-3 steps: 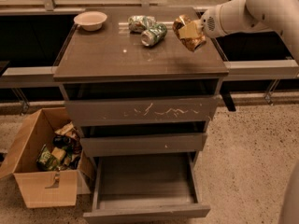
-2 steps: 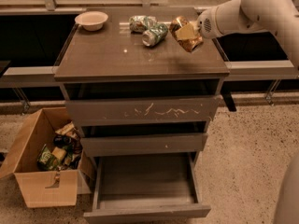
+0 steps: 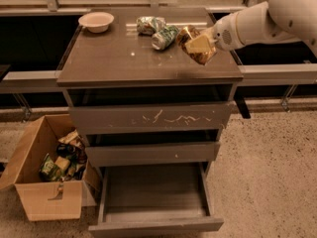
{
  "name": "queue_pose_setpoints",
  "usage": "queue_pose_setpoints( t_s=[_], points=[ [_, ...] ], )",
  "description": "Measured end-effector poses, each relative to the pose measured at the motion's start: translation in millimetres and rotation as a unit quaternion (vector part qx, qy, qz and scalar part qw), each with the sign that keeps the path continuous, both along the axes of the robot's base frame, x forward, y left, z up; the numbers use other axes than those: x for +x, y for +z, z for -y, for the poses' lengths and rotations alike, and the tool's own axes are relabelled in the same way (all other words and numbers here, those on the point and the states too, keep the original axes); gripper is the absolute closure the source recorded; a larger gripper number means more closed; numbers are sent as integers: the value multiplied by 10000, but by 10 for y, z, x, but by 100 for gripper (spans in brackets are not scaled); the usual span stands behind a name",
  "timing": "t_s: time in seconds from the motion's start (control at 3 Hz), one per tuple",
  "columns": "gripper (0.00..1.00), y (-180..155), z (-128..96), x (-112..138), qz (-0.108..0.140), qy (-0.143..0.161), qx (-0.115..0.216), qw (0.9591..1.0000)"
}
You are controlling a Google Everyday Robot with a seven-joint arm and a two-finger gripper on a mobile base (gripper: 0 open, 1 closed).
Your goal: Place orange can into bottom drawer
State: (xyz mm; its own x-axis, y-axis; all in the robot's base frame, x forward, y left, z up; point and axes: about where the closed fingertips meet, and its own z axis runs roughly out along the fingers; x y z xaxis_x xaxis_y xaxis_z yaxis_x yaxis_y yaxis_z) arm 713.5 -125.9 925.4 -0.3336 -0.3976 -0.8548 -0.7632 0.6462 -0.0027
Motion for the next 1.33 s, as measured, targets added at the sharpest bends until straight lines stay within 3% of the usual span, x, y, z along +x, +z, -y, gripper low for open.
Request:
queue_pose_setpoints(
  t_s=[0.33, 0.67, 1.0, 1.33],
  points=[
    [100, -126, -117, -643, 218, 657, -271, 9972],
    [100, -556, -245, -1085, 44, 905, -336, 9953],
    [100, -867, -337, -1248, -238, 1039, -387, 9935],
    [100, -867, -337, -1249, -239, 1039, -387, 9935]
  ],
)
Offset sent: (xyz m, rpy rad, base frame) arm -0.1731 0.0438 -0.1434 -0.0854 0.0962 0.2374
